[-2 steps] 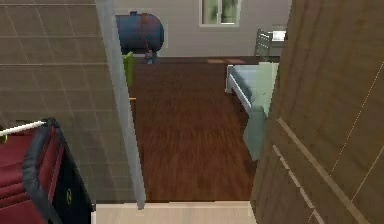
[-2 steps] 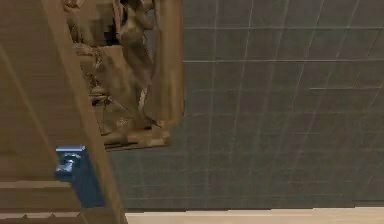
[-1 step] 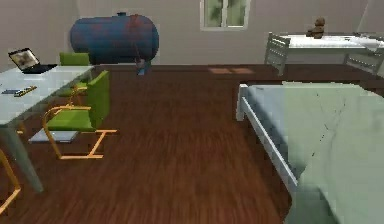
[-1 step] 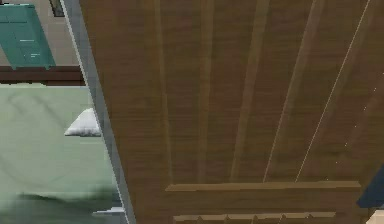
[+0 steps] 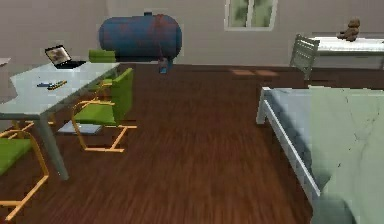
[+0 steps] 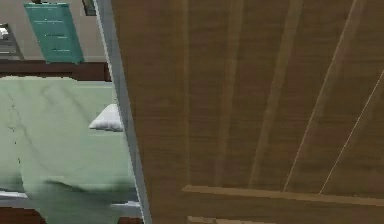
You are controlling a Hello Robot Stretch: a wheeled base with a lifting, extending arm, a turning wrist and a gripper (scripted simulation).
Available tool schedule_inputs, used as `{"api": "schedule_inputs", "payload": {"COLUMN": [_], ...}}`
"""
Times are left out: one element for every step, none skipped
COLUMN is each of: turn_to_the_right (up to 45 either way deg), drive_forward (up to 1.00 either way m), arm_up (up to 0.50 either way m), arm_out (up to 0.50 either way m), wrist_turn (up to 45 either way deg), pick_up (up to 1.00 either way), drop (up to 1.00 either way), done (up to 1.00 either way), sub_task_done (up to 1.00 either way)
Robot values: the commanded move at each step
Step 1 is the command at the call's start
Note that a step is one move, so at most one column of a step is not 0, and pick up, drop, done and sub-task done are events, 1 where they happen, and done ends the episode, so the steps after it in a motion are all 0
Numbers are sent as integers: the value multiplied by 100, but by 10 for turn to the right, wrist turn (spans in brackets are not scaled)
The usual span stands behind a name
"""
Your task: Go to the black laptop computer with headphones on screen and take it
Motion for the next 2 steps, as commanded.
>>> {"api": "schedule_inputs", "payload": {"turn_to_the_right": [0,30], "drive_forward": [5,0], "arm_up": [0,0], "arm_out": [0,0], "wrist_turn": [0,0], "pick_up": [0,0], "drop": [0,0], "done": [0,0], "sub_task_done": [0,0]}}
